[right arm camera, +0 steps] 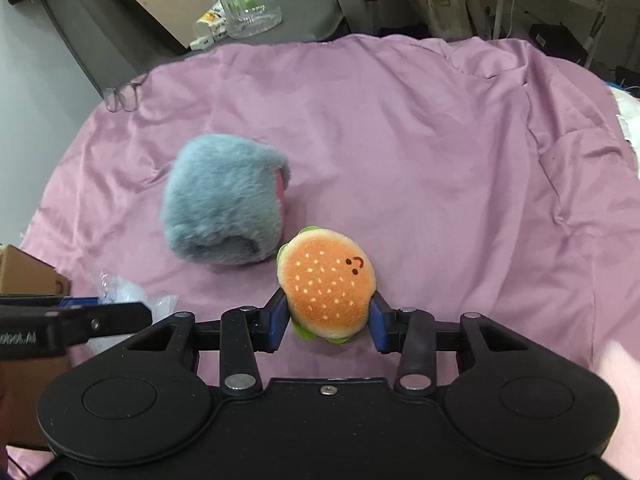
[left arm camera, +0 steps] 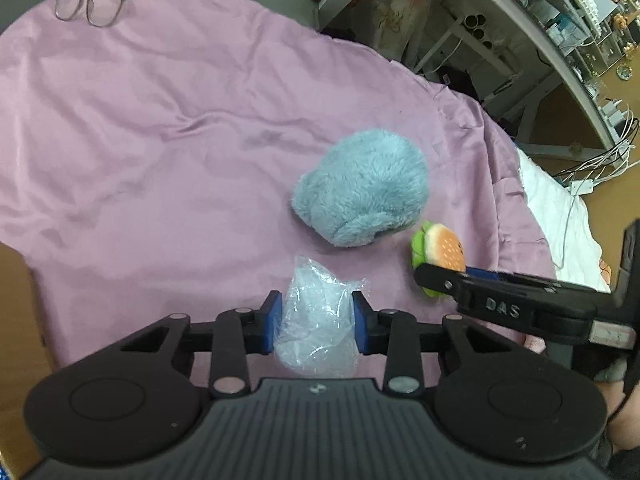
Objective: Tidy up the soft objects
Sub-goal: 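Grasp the clear plastic bag with the left tool while the right tool grasps the burger plush, then carry both items over the box while both tools open to drop them inside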
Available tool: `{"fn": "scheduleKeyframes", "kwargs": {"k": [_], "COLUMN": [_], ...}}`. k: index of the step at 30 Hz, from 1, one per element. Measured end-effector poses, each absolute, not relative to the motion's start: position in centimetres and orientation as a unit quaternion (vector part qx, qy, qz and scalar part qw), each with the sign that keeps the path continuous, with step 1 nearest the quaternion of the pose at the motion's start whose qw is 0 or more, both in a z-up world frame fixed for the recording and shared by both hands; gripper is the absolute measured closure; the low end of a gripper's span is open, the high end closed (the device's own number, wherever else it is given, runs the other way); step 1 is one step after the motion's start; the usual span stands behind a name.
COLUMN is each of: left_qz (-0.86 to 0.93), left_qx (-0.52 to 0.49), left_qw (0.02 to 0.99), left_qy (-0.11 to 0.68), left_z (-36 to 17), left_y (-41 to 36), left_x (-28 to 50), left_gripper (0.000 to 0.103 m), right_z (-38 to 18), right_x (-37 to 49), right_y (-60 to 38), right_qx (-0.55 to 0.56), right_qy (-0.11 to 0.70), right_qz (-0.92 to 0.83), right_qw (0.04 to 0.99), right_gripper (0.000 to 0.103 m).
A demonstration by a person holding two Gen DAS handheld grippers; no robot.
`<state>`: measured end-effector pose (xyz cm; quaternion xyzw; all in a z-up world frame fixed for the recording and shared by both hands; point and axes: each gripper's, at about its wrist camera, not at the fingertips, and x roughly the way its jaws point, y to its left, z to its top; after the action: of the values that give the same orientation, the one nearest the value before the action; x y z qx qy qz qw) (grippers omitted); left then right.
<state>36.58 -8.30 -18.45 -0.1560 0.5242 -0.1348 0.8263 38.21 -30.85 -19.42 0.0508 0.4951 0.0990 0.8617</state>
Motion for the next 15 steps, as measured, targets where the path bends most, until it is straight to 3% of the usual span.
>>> {"fn": "scheduleKeyframes", "kwargs": {"k": [15], "left_qz": [-0.139], "left_qx": [-0.163], "left_qw": [0.86], "left_qy": [0.463], "left_z": [-12.2], "left_y": [-6.1], "left_x": [31.4], "left_gripper": [0.07], "right_z": [-12.9], "right_x": [32.4], "right_y": [-27.3], "right_qx": [0.055], "right_qy": [0.45], "right_qz": [0.114], "right_qw": [0.884], "right_gripper": [0.063]}}
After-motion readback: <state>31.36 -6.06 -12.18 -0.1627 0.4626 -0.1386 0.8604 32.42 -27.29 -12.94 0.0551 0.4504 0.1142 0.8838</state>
